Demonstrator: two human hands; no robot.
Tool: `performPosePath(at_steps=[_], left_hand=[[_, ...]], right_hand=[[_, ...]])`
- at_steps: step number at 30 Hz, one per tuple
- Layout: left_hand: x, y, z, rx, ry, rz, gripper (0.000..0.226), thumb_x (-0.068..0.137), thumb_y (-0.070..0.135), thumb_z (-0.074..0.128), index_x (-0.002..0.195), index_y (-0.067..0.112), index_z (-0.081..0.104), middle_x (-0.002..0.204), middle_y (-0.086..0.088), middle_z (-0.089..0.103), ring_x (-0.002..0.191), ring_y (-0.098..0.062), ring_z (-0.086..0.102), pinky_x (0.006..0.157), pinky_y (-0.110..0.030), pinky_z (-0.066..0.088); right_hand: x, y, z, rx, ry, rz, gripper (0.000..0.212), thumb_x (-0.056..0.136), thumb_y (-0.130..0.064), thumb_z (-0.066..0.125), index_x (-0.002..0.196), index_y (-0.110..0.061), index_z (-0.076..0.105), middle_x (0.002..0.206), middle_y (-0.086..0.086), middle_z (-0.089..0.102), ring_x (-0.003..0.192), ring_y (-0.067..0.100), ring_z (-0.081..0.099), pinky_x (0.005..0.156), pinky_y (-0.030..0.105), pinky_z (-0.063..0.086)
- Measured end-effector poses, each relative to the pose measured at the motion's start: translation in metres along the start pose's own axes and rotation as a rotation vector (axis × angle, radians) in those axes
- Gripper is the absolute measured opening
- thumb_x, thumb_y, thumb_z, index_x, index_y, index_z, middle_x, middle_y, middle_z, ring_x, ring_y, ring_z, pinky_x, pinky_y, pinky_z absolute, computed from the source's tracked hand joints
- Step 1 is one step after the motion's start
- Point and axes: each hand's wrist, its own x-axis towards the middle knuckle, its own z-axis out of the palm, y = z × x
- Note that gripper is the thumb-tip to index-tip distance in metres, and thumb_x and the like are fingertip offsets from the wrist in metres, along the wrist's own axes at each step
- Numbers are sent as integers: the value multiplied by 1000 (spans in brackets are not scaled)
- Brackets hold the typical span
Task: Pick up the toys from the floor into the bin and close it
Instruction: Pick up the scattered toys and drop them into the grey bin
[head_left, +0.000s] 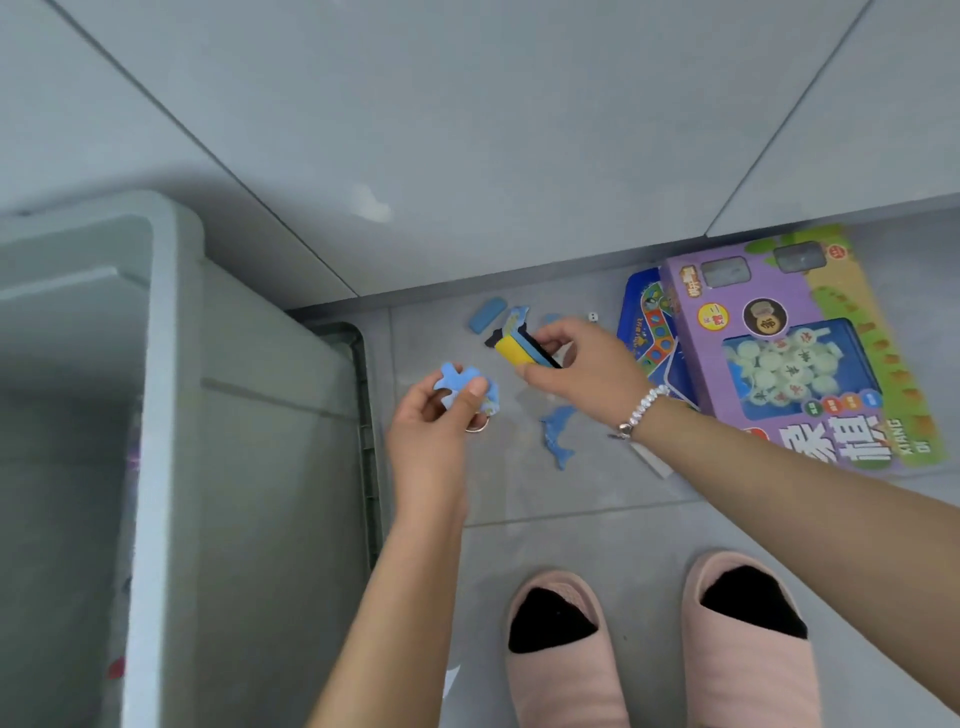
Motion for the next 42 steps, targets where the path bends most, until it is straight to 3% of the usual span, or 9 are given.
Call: performPosePath(at_steps=[8, 16, 20, 27, 31, 35, 37, 39, 42], left_hand=[[-77, 117, -62, -361, 113, 298, 18, 78, 17, 60, 94, 8, 62, 67, 10, 66, 58, -3, 58, 58, -14, 49], [-90, 143, -133, -203, 601, 348, 11, 92, 36, 56, 101, 37, 63, 90, 13, 69, 87, -6, 66, 78, -21, 49], [-87, 133, -127, -153, 555, 240, 27, 95, 39, 50, 116, 29, 64, 112, 15, 67, 107, -3, 61, 96, -29, 47], [-78, 125, -110, 164, 424, 272, 39, 94, 34, 50, 133, 33, 50, 133, 18, 53, 122, -1, 48, 104, -27, 38], [-77, 118, -104, 377, 375, 334, 36, 95, 27, 47, 131, 29, 53, 126, 16, 58, 111, 4, 54, 86, -7, 42], [-88, 111, -79, 429, 408, 513, 26, 94, 27, 49, 117, 34, 59, 123, 17, 59, 123, -4, 48, 106, -33, 40], [-91, 104, -62, 451, 367, 595, 24, 92, 28, 51, 113, 38, 58, 121, 20, 57, 124, 12, 39, 110, -20, 30], [-88, 95, -45, 428, 287, 585, 25, 93, 21, 53, 114, 34, 60, 117, 22, 58, 115, 19, 40, 99, -4, 29], [-77, 76, -23, 357, 152, 453, 26, 93, 19, 53, 115, 29, 61, 115, 19, 61, 112, 7, 51, 97, -12, 38]], right_hand=[[-50, -161, 20, 354, -290, -301, 27, 69, -36, 75, 91, -34, 61, 78, -21, 61, 66, 2, 50, 57, 13, 40], [-60, -232, 63, 215, -473, -418, 28, 79, -35, 70, 105, -31, 61, 90, -20, 61, 65, -7, 57, 67, 15, 46], [-62, -231, 70, 75, -456, -504, 33, 82, -29, 67, 115, -25, 63, 99, -15, 62, 68, -15, 54, 65, -2, 38], [-72, -195, 54, 172, -337, -507, 21, 83, -22, 66, 103, -28, 68, 94, -11, 63, 80, -2, 57, 72, 5, 40], [-73, -167, 41, 166, -294, -458, 20, 85, -21, 64, 102, -30, 67, 95, -12, 63, 80, 0, 56, 71, 6, 42], [-72, -141, 30, 162, -254, -393, 17, 86, -25, 62, 102, -31, 66, 89, -17, 62, 76, -2, 55, 67, 6, 43], [-68, -128, 25, 182, -228, -355, 14, 86, -29, 61, 99, -35, 66, 84, -19, 61, 73, -1, 56, 68, 14, 46], [-64, -115, 18, 223, -202, -318, 12, 87, -33, 61, 96, -38, 65, 84, -18, 62, 78, 4, 58, 71, 26, 51], [-58, -97, 5, 238, -142, -267, 12, 88, -29, 58, 95, -36, 65, 80, -18, 62, 82, 11, 60, 74, 28, 50]])
